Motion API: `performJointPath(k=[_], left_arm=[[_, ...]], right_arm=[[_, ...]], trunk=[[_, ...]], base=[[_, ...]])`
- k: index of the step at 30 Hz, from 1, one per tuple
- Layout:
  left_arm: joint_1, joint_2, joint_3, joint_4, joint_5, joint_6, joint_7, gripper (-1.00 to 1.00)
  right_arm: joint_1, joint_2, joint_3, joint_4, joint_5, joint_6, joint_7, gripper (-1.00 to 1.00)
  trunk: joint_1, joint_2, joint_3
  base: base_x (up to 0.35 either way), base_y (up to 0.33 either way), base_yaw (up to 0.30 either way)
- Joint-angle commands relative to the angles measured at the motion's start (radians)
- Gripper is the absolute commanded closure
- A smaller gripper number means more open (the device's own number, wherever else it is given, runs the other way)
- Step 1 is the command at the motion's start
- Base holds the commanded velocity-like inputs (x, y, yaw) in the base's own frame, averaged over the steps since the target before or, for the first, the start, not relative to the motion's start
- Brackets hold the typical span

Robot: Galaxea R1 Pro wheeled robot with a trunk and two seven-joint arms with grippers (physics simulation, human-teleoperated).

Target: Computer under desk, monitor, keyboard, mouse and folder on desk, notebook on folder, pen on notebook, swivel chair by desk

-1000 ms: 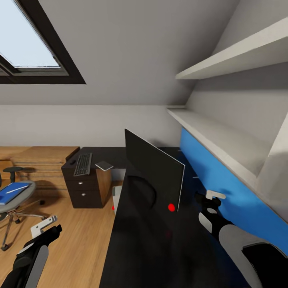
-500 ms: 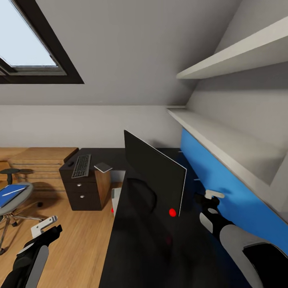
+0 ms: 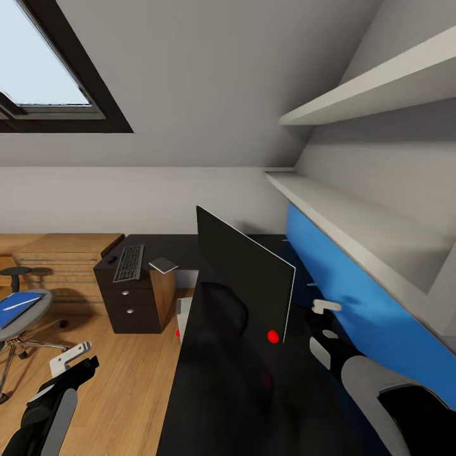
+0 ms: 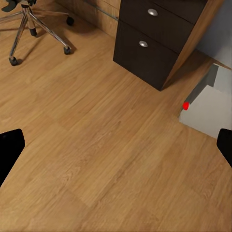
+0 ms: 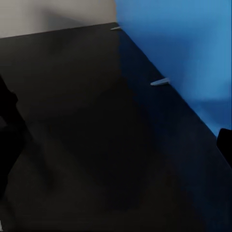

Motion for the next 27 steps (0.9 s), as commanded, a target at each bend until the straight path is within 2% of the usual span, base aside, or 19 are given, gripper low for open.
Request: performJointPath(k=[1,6,15,20,27], left_arm=[[0.000,0.000,-0.001,-0.001,0.010,0.003,0.007,-1.00],[0.000,0.000,-0.001,-0.001,0.010,0.003,0.007,-1.00],[0.000,-0.001,-0.001,-0.003,0.010,0.003,0.007,-1.00],[-0.001,-0.001,-0.001,-0.003,0.010,0.003,0.007,-1.00],[0.000,-0.001,-0.001,-0.002,0.010,0.003,0.007,-1.00]], right_arm=[[-0.001,0.003,0.008,0.000,-0.007,-0.002,-0.003,-1.00],[0.000,0.012,0.011,0.000,0.021,-0.003,-0.002,-1.00],[0.002,0.039,0.016,-0.001,0.107,-0.004,-0.002,-1.00],[0.003,0.079,0.014,-0.002,0.146,-0.005,-0.001,-1.00],[0.004,0.115,0.015,-0.002,0.172,-0.006,-0.004,-1.00]], trunk=[[0.001,-0.002,-0.001],[0.001,-0.002,-0.001],[0.001,-0.002,-0.001],[0.001,-0.002,-0.001],[0.001,-0.002,0.001]], base=[[0.000,0.000,0.000],[0.000,0.000,0.000],[0.000,0.000,0.000],[0.000,0.000,0.000],[0.000,0.000,0.117]])
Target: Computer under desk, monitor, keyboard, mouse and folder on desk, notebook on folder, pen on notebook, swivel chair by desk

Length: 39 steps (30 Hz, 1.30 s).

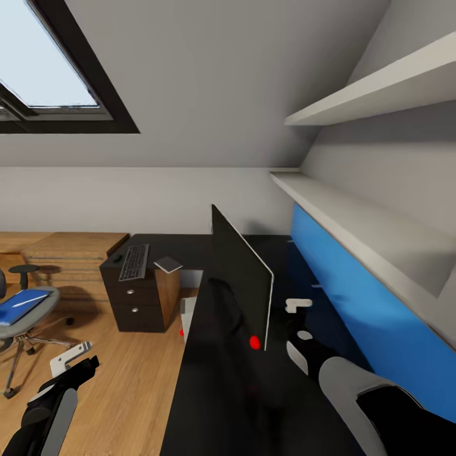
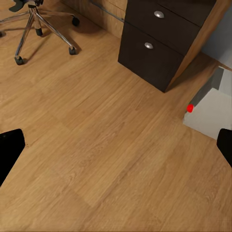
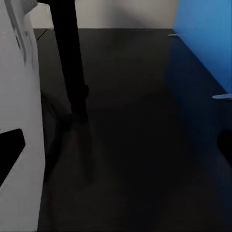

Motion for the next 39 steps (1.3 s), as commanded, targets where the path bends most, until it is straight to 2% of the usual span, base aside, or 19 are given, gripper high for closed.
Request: performJointPath(k=[1,15,17,19,24,39], left_arm=[[0.000,0.000,-0.001,-0.001,0.010,0.003,0.007,-1.00],[-0.001,0.001,-0.002,0.000,0.010,0.004,0.007,-1.00],[-0.001,0.002,-0.002,0.000,0.010,0.004,0.007,-1.00],[-0.001,0.002,-0.002,0.000,0.010,0.004,0.007,-1.00],[-0.001,0.000,-0.003,0.000,0.010,0.005,0.007,-1.00],[0.000,-0.001,-0.004,0.000,0.009,0.005,0.007,-1.00]], right_arm=[[-0.001,0.003,0.009,0.001,-0.008,-0.003,-0.004,-1.00],[-0.001,0.027,0.010,0.001,-0.007,-0.002,-0.009,-1.00],[-0.001,0.049,0.009,-0.001,-0.005,-0.001,-0.017,-1.00],[-0.001,0.053,0.010,-0.001,-0.005,-0.001,-0.026,-1.00],[-0.001,0.057,0.007,-0.002,-0.006,-0.002,-0.049,-1.00],[-0.001,0.051,0.004,-0.008,-0.006,-0.002,-0.049,-1.00]], trunk=[[0.001,-0.001,-0.001],[0.001,-0.001,-0.001],[0.001,-0.001,-0.001],[0.001,-0.001,-0.001],[0.001,-0.001,-0.001],[0.001,-0.001,-0.001]], base=[[0.000,0.000,0.241],[0.000,0.000,0.230],[0.000,0.000,0.038],[0.000,0.000,0.012],[0.000,0.014,0.056],[0.047,0.129,0.009]])
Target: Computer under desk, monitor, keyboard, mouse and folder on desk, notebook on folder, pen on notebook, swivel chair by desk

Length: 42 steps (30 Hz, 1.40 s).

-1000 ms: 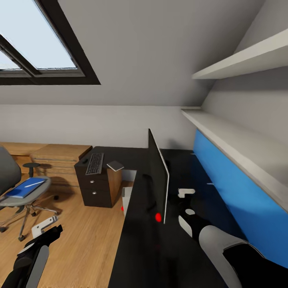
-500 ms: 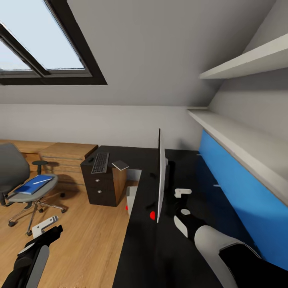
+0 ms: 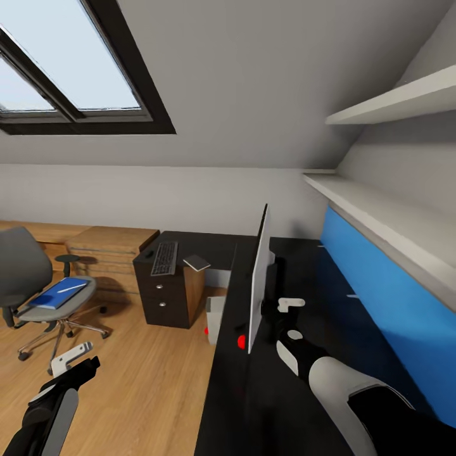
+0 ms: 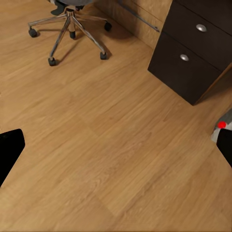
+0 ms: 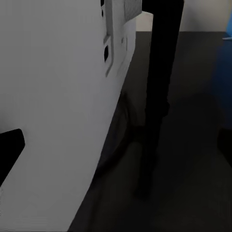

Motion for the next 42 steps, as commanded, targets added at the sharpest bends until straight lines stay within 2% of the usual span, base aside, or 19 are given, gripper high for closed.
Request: performJointPath(k=[1,17,24,34,42], left_arm=[[0.000,0.000,-0.001,-0.001,0.010,0.003,0.007,-1.00],[0.000,0.000,-0.001,-0.001,0.010,0.002,0.007,-1.00],[-0.001,0.000,-0.001,-0.001,0.010,0.001,0.007,-1.00],[-0.001,0.001,-0.001,-0.001,0.010,0.001,0.007,-1.00],[0.000,0.002,-0.001,-0.001,0.010,0.001,0.007,-1.00]], right_arm=[[-0.001,0.000,0.012,0.001,-0.008,-0.003,-0.004,-1.00],[-0.001,0.000,0.012,0.000,-0.009,-0.003,-0.006,-1.00],[-0.001,-0.001,0.011,0.000,-0.011,-0.004,-0.007,-1.00],[-0.001,-0.002,0.010,0.000,-0.013,-0.009,-0.007,-1.00],[-0.001,-0.003,0.008,0.001,-0.015,-0.009,-0.007,-1.00]], trunk=[[0.001,-0.001,-0.001],[0.001,-0.001,-0.001],[0.001,-0.001,-0.001],[0.001,-0.001,0.008],[0.001,-0.001,0.017]], base=[[0.005,0.194,0.000],[0.004,0.081,0.000],[0.132,0.180,-0.008],[0.164,0.238,-0.191],[0.033,0.048,-0.230]])
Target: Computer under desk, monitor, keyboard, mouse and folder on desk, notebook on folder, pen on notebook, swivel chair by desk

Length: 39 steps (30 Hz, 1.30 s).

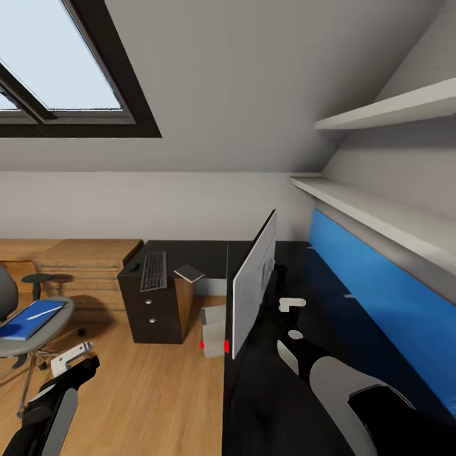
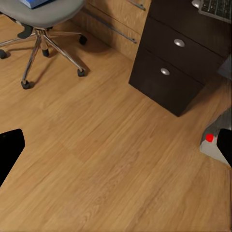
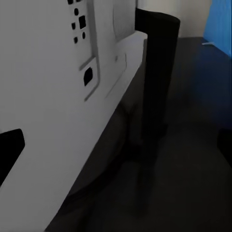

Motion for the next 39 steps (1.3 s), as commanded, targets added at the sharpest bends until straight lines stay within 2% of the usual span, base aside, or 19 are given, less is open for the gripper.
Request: performJointPath(k=[1,14,25,39], left_arm=[[0.000,0.000,-0.001,-0.001,0.011,0.003,0.007,-1.00],[0.000,0.002,-0.001,-0.001,0.011,0.003,0.007,-1.00],[0.000,0.002,-0.001,-0.001,0.011,0.004,0.007,-1.00],[0.000,0.002,-0.001,-0.001,0.011,0.005,0.007,-1.00]], right_arm=[[-0.001,0.000,0.008,0.001,-0.009,-0.003,-0.004,-1.00],[-0.001,0.000,0.008,0.000,-0.009,-0.008,-0.005,-1.00],[-0.001,0.000,0.009,0.000,-0.009,-0.009,-0.006,-1.00],[-0.001,0.000,0.010,0.000,-0.009,-0.009,-0.006,-1.00]], trunk=[[0.000,-0.001,0.001],[0.000,-0.001,0.012],[0.000,-0.001,0.013],[0.000,-0.001,0.013]], base=[[0.009,0.013,-0.232],[0.002,0.052,-0.191],[0.000,0.255,-0.015],[0.000,0.016,0.000]])
